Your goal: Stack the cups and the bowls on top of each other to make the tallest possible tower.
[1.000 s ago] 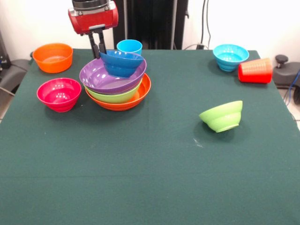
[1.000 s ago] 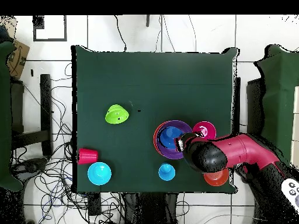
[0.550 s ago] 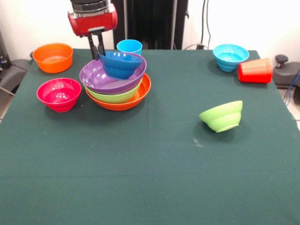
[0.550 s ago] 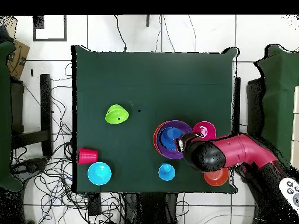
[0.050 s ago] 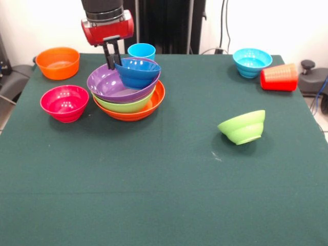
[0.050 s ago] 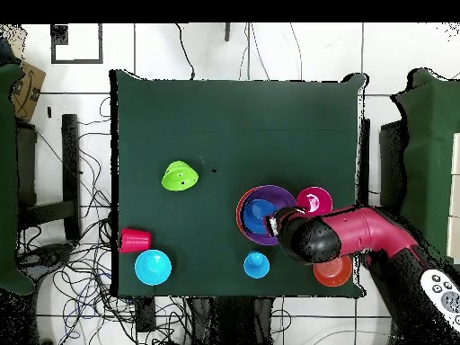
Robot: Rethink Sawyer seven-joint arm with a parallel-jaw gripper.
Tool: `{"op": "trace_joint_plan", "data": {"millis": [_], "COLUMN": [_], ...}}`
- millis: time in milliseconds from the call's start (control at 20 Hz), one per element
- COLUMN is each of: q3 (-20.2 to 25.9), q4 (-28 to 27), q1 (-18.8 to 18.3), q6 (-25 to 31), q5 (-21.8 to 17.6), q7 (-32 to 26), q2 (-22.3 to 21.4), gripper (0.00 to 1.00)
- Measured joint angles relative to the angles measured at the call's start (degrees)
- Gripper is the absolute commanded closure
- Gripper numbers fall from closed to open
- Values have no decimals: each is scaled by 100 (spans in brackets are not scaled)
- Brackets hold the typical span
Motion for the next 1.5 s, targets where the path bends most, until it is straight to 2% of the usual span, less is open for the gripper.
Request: {"op": "trace_joint_plan", "data": {"millis": [900, 1250, 1500], "q3": [-189, -244, -383], "q4": [-6, -7, -17], "q1": [29, 166, 300], "q6": [-8, -99, -240], "q5": [1, -11, -178], "q7": [0, 0, 0], "q2": [5, -1, 0], "gripper": [100, 100, 100]}}
